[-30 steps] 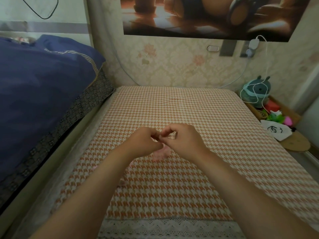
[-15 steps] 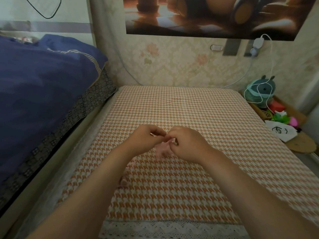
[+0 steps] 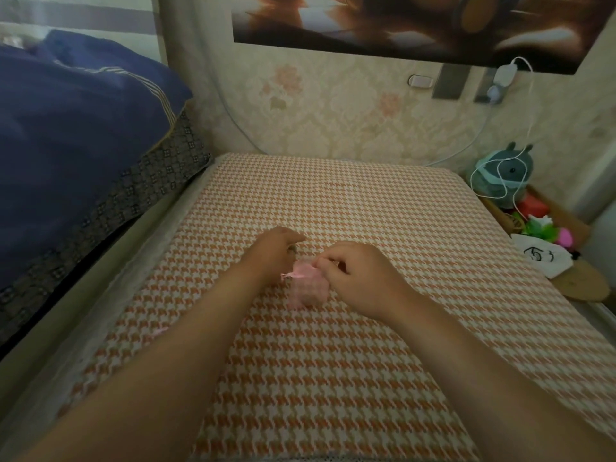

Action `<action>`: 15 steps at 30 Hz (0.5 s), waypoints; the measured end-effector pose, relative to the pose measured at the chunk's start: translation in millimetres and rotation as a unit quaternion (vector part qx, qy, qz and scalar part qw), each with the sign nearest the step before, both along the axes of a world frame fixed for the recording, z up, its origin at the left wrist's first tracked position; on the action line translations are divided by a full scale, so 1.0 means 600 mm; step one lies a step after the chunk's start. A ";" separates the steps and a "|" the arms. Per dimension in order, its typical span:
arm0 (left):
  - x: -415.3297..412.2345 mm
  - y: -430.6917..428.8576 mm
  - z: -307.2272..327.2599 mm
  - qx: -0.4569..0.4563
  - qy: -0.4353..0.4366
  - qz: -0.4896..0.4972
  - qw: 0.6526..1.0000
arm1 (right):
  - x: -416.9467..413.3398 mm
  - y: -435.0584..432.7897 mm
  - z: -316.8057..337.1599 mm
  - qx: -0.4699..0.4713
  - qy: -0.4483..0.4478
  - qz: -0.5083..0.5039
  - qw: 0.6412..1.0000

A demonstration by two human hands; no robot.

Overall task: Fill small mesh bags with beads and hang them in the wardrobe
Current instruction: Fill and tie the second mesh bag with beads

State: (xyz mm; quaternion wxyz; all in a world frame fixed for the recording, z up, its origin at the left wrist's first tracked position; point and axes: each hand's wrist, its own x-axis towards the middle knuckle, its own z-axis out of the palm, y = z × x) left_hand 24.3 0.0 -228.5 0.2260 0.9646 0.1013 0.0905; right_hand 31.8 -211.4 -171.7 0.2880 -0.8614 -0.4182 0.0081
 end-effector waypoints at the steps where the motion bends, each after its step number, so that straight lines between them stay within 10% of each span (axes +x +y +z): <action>1: 0.007 0.002 -0.003 0.006 0.013 -0.003 1.000 | 0.003 0.001 -0.003 0.005 0.002 -0.004 1.000; 8: 0.018 -0.007 0.003 -0.015 0.058 0.013 0.998 | 0.006 0.004 -0.004 0.024 0.024 -0.024 0.999; 15: -0.037 -0.026 0.081 -0.089 -0.091 0.027 0.991 | -0.007 -0.003 0.012 -0.006 0.023 -0.021 0.999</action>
